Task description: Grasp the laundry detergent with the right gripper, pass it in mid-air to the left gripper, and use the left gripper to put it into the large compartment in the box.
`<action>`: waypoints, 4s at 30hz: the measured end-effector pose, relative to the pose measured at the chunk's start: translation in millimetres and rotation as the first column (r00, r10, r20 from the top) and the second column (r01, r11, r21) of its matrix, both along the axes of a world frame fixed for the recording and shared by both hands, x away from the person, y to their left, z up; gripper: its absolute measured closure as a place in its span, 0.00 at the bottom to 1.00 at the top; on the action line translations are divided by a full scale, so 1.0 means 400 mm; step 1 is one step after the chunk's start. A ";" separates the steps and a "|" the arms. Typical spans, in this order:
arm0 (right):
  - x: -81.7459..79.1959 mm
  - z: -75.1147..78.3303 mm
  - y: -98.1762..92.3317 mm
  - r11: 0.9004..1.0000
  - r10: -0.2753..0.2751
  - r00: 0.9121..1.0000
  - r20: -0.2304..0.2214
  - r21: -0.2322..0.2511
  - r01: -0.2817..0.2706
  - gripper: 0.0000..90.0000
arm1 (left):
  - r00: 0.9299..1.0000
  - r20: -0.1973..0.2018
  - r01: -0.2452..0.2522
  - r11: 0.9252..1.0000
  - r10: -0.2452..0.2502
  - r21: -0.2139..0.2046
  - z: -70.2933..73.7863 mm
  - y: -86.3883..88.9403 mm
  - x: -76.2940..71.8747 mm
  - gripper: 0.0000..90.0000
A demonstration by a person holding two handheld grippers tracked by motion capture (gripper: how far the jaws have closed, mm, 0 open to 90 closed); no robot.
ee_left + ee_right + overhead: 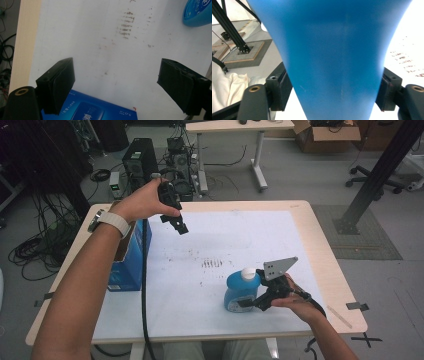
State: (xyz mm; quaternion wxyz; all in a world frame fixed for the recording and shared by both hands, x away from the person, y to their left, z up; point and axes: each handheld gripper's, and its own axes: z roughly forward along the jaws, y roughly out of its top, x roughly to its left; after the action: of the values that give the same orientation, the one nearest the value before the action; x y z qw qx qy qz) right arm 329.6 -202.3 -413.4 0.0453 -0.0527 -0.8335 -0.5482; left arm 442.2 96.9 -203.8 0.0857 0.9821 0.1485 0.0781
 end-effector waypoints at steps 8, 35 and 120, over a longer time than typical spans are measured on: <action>0.000 -0.005 0.000 1.000 0.006 1.000 0.005 0.003 -0.006 0.38 | 1.000 -0.002 0.000 1.000 0.000 -0.001 -0.001 0.000 0.001 0.16; -0.004 -0.002 -0.002 1.000 -0.013 0.999 0.042 0.010 0.013 0.48 | 1.000 -0.003 0.009 1.000 -0.009 -0.005 -0.004 0.000 -0.003 0.16; 0.057 0.330 0.123 0.995 -0.027 0.995 0.098 -0.090 0.036 0.49 | 0.984 -0.026 0.179 0.984 -0.179 0.022 0.134 -0.076 -0.227 0.13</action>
State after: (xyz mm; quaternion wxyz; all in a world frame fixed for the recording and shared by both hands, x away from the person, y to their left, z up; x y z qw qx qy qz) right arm 352.4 -153.1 -281.6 -0.0061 -0.0413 -0.8581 -0.5118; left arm 351.3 66.6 -150.1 0.0787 0.9933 0.0598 0.0600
